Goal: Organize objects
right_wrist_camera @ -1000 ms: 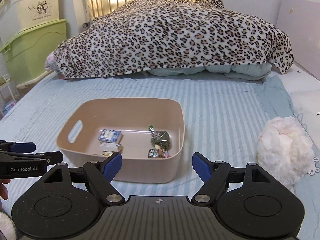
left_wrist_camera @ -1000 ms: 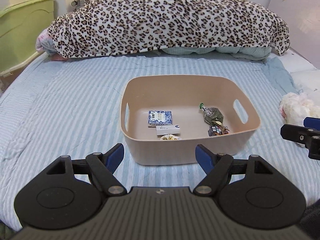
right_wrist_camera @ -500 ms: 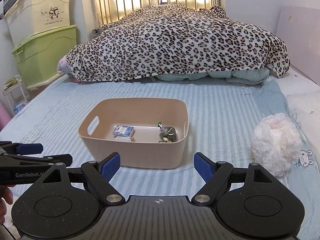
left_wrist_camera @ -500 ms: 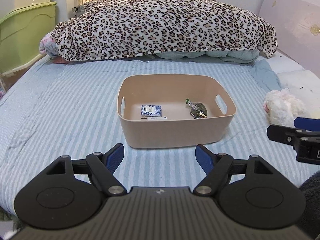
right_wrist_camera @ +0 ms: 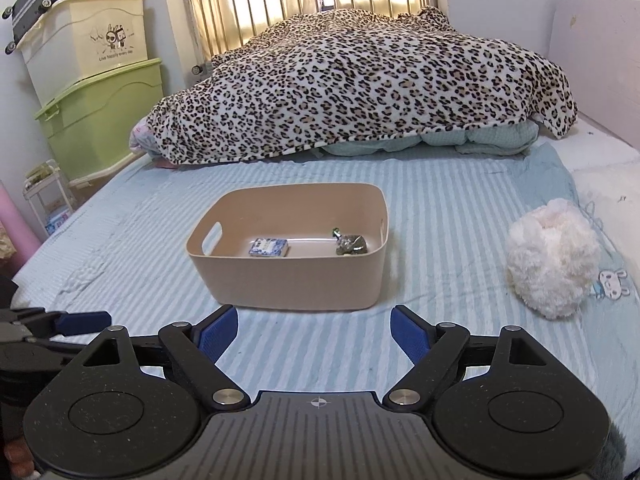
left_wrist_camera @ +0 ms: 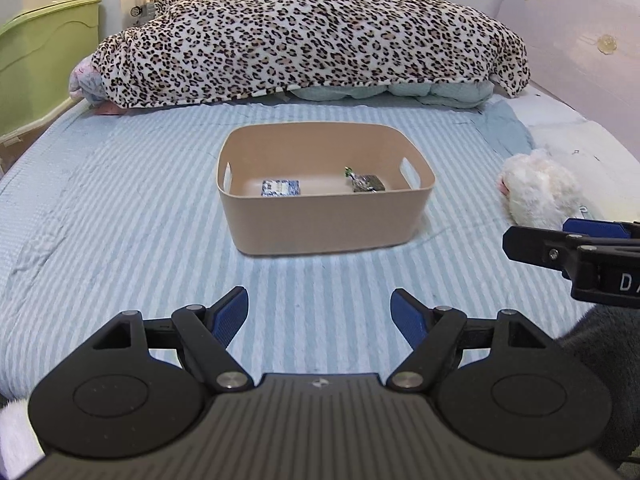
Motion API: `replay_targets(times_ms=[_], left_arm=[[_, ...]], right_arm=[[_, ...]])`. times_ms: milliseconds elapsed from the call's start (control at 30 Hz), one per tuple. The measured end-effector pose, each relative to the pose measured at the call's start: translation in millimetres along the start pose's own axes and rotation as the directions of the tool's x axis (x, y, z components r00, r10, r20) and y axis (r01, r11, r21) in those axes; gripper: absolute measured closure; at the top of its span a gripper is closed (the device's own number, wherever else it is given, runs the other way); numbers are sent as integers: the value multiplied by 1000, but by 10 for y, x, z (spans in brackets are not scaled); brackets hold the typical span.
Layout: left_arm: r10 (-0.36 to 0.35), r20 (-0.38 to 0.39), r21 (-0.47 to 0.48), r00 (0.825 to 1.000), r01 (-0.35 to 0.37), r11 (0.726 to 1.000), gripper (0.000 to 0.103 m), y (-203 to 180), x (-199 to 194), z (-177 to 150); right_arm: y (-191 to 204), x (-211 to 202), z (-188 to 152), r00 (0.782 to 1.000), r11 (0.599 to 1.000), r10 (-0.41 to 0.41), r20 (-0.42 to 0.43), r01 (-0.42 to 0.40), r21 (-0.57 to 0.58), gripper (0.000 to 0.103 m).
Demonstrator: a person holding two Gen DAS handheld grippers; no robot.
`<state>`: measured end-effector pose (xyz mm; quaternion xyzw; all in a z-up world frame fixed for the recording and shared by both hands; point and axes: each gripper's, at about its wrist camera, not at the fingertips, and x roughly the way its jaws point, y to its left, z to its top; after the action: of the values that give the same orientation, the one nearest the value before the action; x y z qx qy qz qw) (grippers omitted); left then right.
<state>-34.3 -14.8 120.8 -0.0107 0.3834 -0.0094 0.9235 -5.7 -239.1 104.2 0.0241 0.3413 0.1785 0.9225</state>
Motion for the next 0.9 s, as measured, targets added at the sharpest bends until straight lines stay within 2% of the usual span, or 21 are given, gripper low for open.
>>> replay_targets(times_ms=[267, 900], left_arm=[[-21, -18, 4, 1000, 21, 1000, 24, -44, -150, -134], [-25, 33, 2, 999, 24, 1000, 24, -57, -424, -151]], right_arm=[[4, -118, -155, 1000, 1000, 9, -20, -9, -1, 18], [65, -301, -305, 999, 999, 32, -6, -32, -7, 18]])
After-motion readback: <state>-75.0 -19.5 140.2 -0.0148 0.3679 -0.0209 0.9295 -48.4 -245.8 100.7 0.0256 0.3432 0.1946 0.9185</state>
